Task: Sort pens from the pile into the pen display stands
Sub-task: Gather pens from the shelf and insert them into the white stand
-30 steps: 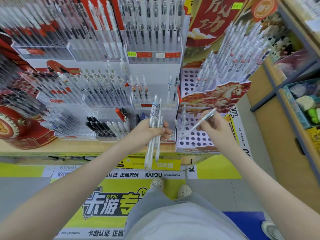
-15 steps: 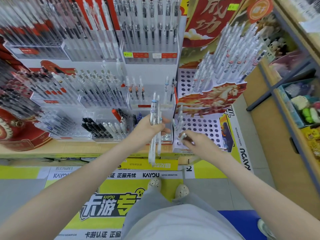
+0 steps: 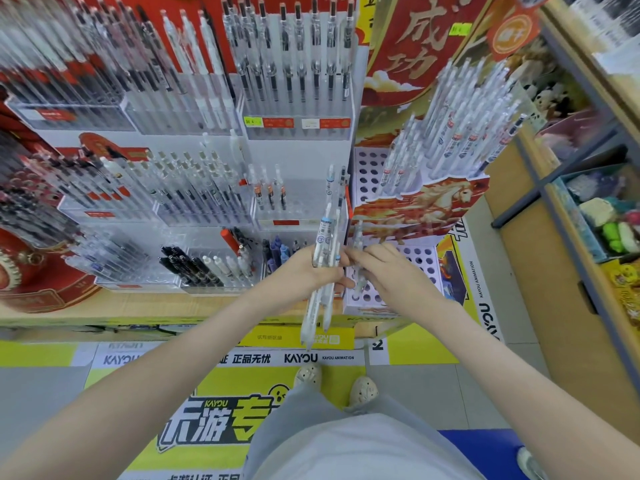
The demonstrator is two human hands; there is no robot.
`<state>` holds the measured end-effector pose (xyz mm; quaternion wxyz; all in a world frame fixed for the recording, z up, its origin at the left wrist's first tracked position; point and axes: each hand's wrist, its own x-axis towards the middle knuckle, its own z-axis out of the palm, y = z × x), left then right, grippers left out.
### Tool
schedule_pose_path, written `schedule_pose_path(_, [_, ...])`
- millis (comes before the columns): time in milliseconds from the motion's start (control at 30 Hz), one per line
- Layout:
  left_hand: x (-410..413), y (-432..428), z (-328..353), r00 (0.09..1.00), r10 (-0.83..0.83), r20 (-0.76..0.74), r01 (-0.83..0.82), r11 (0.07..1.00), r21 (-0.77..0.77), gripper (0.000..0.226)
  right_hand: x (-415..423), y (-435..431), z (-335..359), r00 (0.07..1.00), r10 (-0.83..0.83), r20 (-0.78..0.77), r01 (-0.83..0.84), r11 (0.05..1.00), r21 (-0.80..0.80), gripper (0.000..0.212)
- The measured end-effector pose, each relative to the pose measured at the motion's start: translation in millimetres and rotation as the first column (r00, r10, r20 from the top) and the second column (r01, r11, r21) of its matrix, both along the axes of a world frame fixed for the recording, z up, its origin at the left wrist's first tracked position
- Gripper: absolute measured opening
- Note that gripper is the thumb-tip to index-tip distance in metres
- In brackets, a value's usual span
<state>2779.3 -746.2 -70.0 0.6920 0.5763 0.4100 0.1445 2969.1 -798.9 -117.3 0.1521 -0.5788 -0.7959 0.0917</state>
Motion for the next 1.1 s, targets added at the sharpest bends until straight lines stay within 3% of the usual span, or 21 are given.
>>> schedule_pose_path(67, [2,-2,2,0.999,-0.049,-0.006,0.049,0.999,-0.001,0.017,-1,1,1,0.995,0.010,-0.095,-0.006,0.999,0.040,0.031])
schedule_pose_path(133, [3,-3,4,0.999,-0.046,-0.012,0.046,0.999,0.001,0.017,-1,0,3,0.980,0.001,-0.198,0.001,1.000,0.014,0.023])
schedule_pose_path(233, [2,-1,5,1.000,0.018,-0.022,-0.018,1.000,0.012,0.011,2,-6,4,0.946,-0.099,-0.309,0.080,0.994,-0.075,0.020])
schedule_pose_path(333, [-3,2,6,0.996,0.088,-0.020,-0.088,0.996,-0.004,0.012,5,-11,4,0.935,-0.141,-0.326,0.093,0.983,-0.158,0.017])
schedule_pose_path(500, [-2,0,17,0.963,0.225,0.150,-0.210,0.971,-0.114,0.013,4,-4,17,0.962,-0.122,-0.243,0.064,0.970,-0.236,0.032])
schedule_pose_path(567, [1,-2,23,0.942,0.254,0.220,-0.227,0.964,-0.142,0.015,1,-4,32,0.939,-0.137,-0.314,0.084,0.981,-0.177,0.035])
schedule_pose_path(600, [4,-3,27,0.926,0.281,0.252,-0.247,0.956,-0.159,0.016,-3,-5,42,0.888,-0.166,-0.430,0.108,0.982,-0.156,0.032])
schedule_pose_path(667, [10,-3,34,0.881,0.360,0.308,-0.309,0.929,-0.202,0.015,-13,-3,64,0.664,-0.261,-0.701,0.098,0.959,-0.265,0.025])
schedule_pose_path(733, [18,-1,40,0.826,0.435,0.357,-0.366,0.897,-0.247,0.014,-17,3,79,0.478,-0.339,-0.810,-0.017,0.919,-0.394,0.029])
schedule_pose_path(767, [20,0,42,0.805,0.462,0.372,-0.392,0.885,-0.251,0.014,-15,7,84,0.478,-0.356,-0.803,-0.052,0.901,-0.430,0.034])
schedule_pose_path(833, [24,2,47,0.781,0.490,0.386,-0.426,0.871,-0.244,0.015,-9,11,88,0.573,-0.379,-0.726,-0.087,0.853,-0.514,0.040])
schedule_pose_path(900, [27,4,49,0.769,0.497,0.402,-0.430,0.867,-0.251,0.016,-4,9,88,0.628,-0.397,-0.669,-0.124,0.798,-0.590,0.031])
schedule_pose_path(1000, [30,8,50,0.804,0.455,0.384,-0.413,0.890,-0.192,0.017,2,6,85,0.583,-0.433,-0.687,-0.119,0.791,-0.600,0.014])
schedule_pose_path(1100, [30,12,50,0.852,0.414,0.320,-0.395,0.910,-0.128,0.018,17,5,84,0.548,-0.478,-0.686,-0.052,0.799,-0.599,0.015])
